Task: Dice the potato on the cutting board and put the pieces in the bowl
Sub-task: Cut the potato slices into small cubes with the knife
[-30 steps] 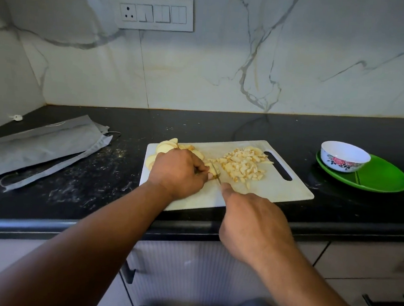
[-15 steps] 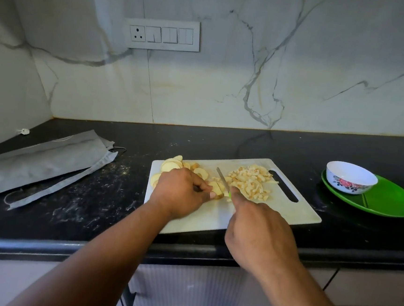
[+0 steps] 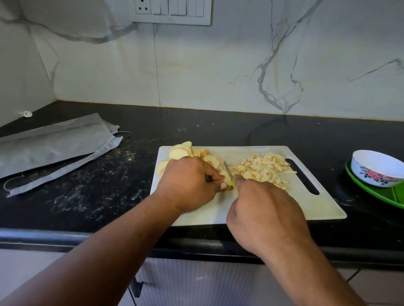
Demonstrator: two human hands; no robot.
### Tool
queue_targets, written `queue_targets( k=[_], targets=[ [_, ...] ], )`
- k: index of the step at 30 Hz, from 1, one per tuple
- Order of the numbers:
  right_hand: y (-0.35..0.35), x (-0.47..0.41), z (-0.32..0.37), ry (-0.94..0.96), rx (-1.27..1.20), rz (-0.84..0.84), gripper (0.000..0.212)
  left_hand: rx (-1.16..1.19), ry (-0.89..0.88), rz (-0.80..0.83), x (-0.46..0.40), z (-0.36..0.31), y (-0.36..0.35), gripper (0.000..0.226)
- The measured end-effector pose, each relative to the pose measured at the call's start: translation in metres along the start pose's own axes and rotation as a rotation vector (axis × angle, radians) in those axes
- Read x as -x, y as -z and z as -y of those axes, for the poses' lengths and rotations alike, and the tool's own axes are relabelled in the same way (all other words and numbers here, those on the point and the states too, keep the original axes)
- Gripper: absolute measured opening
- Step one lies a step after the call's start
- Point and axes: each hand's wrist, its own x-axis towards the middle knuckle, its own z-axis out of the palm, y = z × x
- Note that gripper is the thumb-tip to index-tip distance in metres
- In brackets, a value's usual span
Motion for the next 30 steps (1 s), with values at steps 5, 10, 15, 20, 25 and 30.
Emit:
queue_targets(
  k=[5,10,15,20,25,30],
  targets=[
    [0.013,0.027,0.005,0.029,0.042,0.068,0.048,-0.006,-0.005,-0.004,-0.001,0.001,-0.002,0.016],
    [0.035,0.062,0.003,0.040,0.061,0.173,0.059,0.008,0.012,0.008,-0.001,0.000,-0.001,0.017],
    [0.041,0.064,0.004,0.019,0.113,0.100,0.065,0.121,0.086,0.011,0.001,0.001,0.000,0.013],
    [0.022,0.025,0.011,-0.022,0.107,-0.031,0.058,0.083,0.067,0.019,0.004,-0.001,0.002,0.007],
    [0.005,0.006,0.016,-0.040,0.059,0.034,0.043,0.047,0.058,0.017,0.002,-0.001,0.004,0.011],
    [0.007,0.029,0.014,-0.030,0.096,0.135,0.062,0.051,0.053,0.027,0.001,0.001,0.003,0.013]
  ],
)
